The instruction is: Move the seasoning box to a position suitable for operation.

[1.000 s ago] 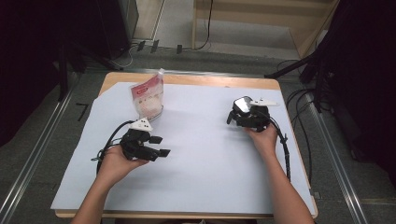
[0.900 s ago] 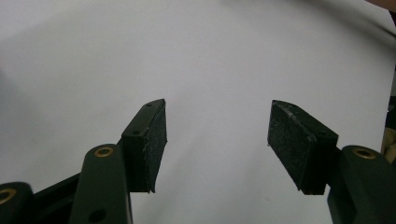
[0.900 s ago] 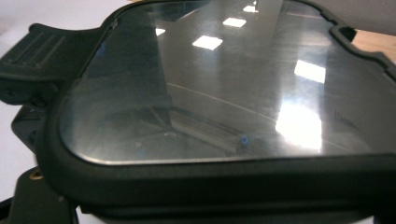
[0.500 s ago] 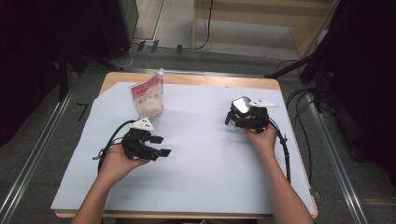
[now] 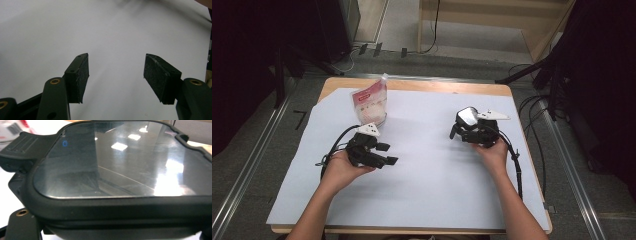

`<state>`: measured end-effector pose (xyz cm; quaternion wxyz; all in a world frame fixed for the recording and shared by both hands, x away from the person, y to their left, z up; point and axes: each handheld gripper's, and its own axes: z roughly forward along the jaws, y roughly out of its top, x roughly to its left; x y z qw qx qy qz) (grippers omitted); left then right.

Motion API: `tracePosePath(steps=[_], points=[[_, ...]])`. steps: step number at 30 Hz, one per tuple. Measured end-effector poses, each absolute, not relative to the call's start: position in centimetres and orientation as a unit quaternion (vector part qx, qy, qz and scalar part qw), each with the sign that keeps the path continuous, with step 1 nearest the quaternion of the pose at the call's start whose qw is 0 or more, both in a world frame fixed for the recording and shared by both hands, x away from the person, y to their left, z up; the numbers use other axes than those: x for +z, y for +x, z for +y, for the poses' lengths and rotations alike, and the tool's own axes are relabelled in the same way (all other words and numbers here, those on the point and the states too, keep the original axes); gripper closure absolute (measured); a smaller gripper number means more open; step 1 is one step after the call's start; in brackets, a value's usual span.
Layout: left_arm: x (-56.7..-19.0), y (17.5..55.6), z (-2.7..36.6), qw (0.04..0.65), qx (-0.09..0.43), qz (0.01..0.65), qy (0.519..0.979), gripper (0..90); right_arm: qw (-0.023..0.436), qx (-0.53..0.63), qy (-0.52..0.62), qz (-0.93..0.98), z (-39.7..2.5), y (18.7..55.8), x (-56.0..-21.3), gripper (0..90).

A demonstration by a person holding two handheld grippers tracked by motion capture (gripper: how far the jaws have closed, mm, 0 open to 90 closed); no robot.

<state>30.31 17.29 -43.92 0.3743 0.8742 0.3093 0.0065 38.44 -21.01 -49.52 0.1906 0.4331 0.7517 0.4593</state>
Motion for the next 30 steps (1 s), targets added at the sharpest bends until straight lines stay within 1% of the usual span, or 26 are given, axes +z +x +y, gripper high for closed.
tracePosePath(steps=[9, 18, 30], points=[[-44.0, 31.1, 16.4, 0.375, 0.002, 0.302, 0.877, 38.1, 0.184, 0.462, 0.416, 0.761, -20.3, 36.3, -48.7, 15.2], [-43.9, 31.5, 16.1, 0.375, 0.002, 0.297, 0.878, 38.2, 0.181, 0.468, 0.399, 0.768, -19.2, 35.0, -48.3, 15.2], [-43.9, 31.7, 16.6, 0.381, 0.003, 0.307, 0.872, 38.8, 0.153, 0.471, 0.375, 0.783, -16.4, 34.0, -48.8, 15.2]])
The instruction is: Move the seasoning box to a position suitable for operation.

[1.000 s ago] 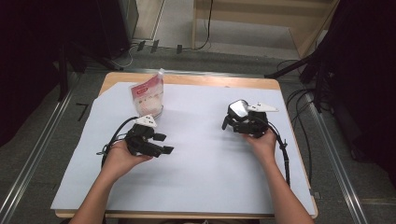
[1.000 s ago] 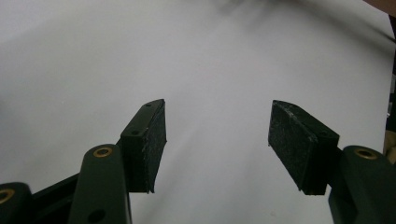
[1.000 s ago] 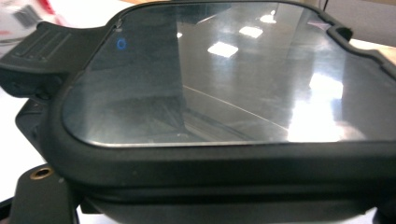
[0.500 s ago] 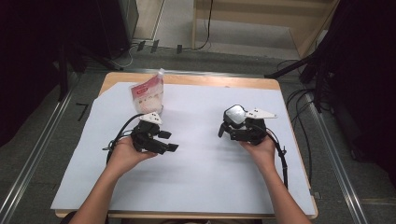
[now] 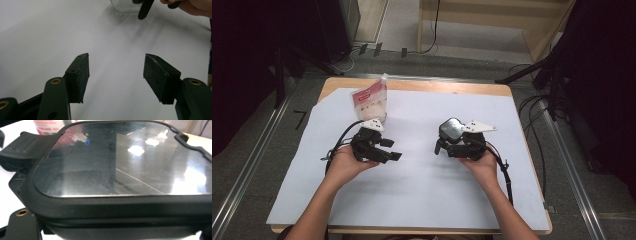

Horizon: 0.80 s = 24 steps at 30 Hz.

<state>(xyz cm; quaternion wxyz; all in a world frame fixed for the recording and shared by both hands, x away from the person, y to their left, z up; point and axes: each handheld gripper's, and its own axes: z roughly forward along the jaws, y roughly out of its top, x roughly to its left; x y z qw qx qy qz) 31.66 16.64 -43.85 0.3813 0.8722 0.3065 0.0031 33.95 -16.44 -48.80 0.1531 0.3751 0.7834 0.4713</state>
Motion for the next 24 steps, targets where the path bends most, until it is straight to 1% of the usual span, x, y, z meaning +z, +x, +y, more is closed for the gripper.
tracePosePath(steps=[5, 9, 16, 24], points=[[-43.8, 31.7, 16.8, 0.382, 0.004, 0.308, 0.871, 38.9, 0.145, 0.471, 0.361, 0.791, -14.9, 33.5, -49.2, 15.2], [-43.8, 31.7, 16.8, 0.381, 0.005, 0.308, 0.872, 38.9, 0.112, 0.479, 0.354, 0.795, -13.6, 33.3, -49.8, 15.2], [-43.8, 31.7, 16.9, 0.381, 0.007, 0.309, 0.871, 38.9, 0.103, 0.475, 0.336, 0.806, -11.8, 32.5, -50.3, 15.2], [-43.8, 31.7, 16.9, 0.380, 0.008, 0.307, 0.872, 39.0, 0.115, 0.464, 0.296, 0.827, -9.4, 31.2, -50.7, 15.2]])
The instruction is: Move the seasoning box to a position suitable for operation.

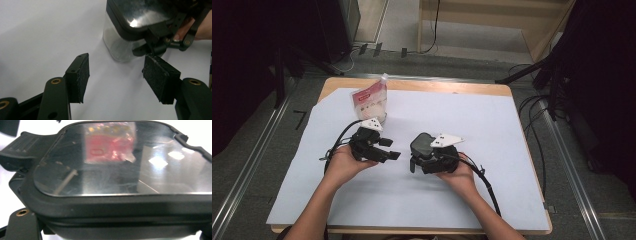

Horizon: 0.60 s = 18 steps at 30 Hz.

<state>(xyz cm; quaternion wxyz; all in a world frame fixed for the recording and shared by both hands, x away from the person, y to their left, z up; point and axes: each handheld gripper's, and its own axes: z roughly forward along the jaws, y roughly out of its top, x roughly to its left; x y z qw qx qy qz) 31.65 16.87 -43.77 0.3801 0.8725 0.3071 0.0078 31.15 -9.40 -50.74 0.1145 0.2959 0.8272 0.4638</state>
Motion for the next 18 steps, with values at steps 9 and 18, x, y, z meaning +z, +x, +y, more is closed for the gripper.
tracePosePath(steps=[9, 18], points=[[-43.76, 31.58, 16.85, 0.384, 0.005, 0.302, 0.873, 39.0, 0.129, 0.461, 0.280, 0.832, -9.35, 30.16, -51.25, 15.2], [-43.80, 31.48, 16.64, 0.383, 0.001, 0.298, 0.874, 40.2, 0.096, 0.459, 0.312, 0.826, -9.75, 30.13, -51.04, 12.5]])
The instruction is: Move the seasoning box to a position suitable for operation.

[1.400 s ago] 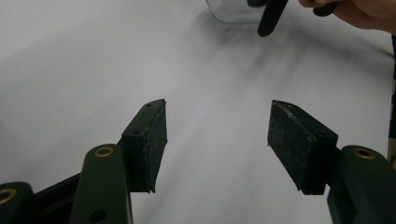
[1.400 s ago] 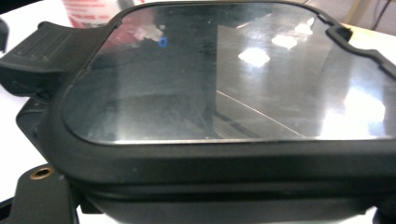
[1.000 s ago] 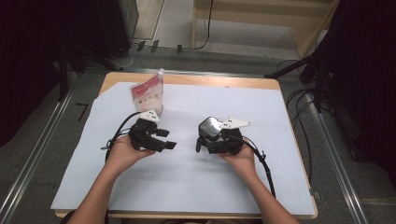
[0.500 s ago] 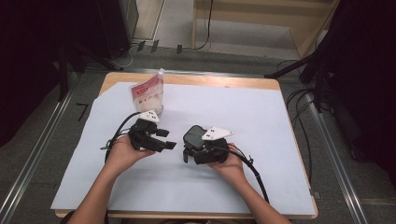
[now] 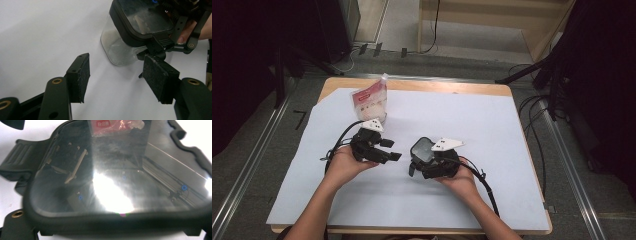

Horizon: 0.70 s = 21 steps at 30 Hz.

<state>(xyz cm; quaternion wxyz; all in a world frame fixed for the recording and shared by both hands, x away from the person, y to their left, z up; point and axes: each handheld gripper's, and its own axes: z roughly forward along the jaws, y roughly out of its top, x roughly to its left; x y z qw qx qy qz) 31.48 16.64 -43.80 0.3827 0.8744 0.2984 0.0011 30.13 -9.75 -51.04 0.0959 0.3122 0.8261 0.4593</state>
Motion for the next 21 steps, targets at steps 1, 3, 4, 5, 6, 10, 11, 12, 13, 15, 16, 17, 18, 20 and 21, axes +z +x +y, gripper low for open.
tracePosePath(steps=[1, 3, 4, 5, 6, 10, 11, 12, 13, 15, 16, 17, 18, 20, 21], points=[[-43.8, 31.5, 16.7, 0.382, 0.001, 0.297, 0.875, 40.8, 0.099, 0.457, 0.312, 0.827, -9.9, 29.9, -50.9, 12.5], [-43.7, 31.4, 16.7, 0.381, 0.002, 0.297, 0.876, 41.2, 0.100, 0.459, 0.311, 0.826, -10.3, 29.7, -50.7, 12.8], [-43.7, 31.4, 16.7, 0.382, 0.002, 0.298, 0.875, 41.4, 0.096, 0.458, 0.313, 0.826, -10.6, 29.5, -50.6, 13.2], [-43.7, 31.4, 16.7, 0.385, 0.003, 0.298, 0.874, 41.4, 0.095, 0.458, 0.313, 0.827, -10.8, 29.5, -50.5, 13.3], [-43.7, 31.4, 16.7, 0.385, 0.002, 0.298, 0.874, 41.5, 0.093, 0.455, 0.314, 0.828, -11.2, 29.2, -50.3, 13.9], [-43.7, 31.4, 16.6, 0.387, 0.001, 0.298, 0.873, 41.8, 0.083, 0.448, 0.317, 0.832, -12.2, 28.6, -49.4, 15.7], [-43.7, 31.4, 16.6, 0.385, 0.001, 0.298, 0.873, 42.1, 0.081, 0.448, 0.315, 0.833, -12.4, 28.4, -49.2, 17.0], [-43.7, 31.3, 16.6, 0.384, 0.000, 0.297, 0.874, 42.4, 0.079, 0.447, 0.314, 0.834, -12.9, 28.2, -48.9, 19.8], [-43.7, 31.3, 16.6, 0.383, 0.001, 0.295, 0.875, 42.8, 0.074, 0.449, 0.314, 0.833, -13.2, 28.0, -48.7, 22.3], [-43.7, 31.3, 16.5, 0.385, -0.002, 0.292, 0.876, 45.0, 0.063, 0.449, 0.315, 0.834, -13.9, 27.7, -48.5, 27.9], [-43.7, 31.3, 16.5, 0.382, -0.001, 0.290, 0.878, 46.5, 0.056, 0.447, 0.317, 0.835, -14.5, 27.3, -48.2, 33.9], [-43.8, 31.2, 16.4, 0.385, -0.004, 0.288, 0.877, 47.2, 0.058, 0.445, 0.317, 0.836, -14.7, 27.2, -48.1, 37.2], [-43.8, 31.2, 16.3, 0.383, -0.003, 0.287, 0.878, 47.4, 0.063, 0.440, 0.317, 0.838, -15.0, 27.0, -48.0, 40.6], [-44.0, 31.2, 16.2, 0.382, -0.005, 0.288, 0.878, 47.4, 0.072, 0.440, 0.320, 0.836, -15.5, 26.9, -47.9, 47.0], [-44.1, 31.2, 16.2, 0.385, -0.007, 0.286, 0.878, 47.4, 0.077, 0.442, 0.323, 0.833, -15.6, 27.0, -47.8, 49.1]])
